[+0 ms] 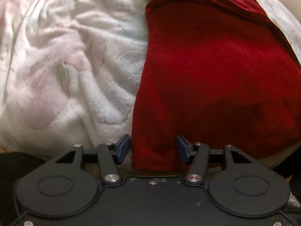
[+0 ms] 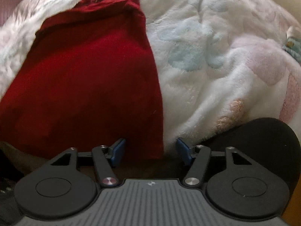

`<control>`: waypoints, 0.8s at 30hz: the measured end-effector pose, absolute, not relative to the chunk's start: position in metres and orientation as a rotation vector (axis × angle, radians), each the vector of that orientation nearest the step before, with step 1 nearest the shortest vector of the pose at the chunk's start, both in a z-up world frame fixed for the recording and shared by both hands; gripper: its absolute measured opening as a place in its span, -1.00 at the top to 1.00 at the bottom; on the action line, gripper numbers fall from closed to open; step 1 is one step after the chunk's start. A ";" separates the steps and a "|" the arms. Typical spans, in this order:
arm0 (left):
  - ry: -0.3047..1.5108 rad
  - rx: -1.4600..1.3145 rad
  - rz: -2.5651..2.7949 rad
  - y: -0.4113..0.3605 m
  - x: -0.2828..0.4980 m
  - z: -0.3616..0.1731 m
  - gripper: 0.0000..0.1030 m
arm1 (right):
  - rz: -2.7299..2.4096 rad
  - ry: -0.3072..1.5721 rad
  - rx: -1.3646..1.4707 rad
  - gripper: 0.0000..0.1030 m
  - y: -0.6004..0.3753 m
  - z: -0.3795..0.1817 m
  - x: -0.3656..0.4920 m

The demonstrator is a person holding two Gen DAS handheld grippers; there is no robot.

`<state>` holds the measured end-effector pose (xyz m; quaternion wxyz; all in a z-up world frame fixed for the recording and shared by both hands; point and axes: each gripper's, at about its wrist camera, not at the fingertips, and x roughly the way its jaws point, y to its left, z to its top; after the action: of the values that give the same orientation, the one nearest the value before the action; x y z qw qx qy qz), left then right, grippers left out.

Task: Fold small clothes
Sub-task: 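Grasp the red shirt hem with the left tool while the right tool grasps the hem too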

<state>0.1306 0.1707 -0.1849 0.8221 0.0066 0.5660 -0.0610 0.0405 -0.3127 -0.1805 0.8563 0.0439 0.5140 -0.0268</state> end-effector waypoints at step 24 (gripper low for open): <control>0.975 0.012 -0.069 0.180 0.093 -0.064 0.96 | -0.100 0.946 -0.043 0.92 -0.309 -0.081 0.007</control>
<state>0.0931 0.1799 -0.0639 0.8830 0.0057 0.4682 -0.0329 0.0066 -0.3089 -0.0812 0.8889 -0.0205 0.4552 -0.0481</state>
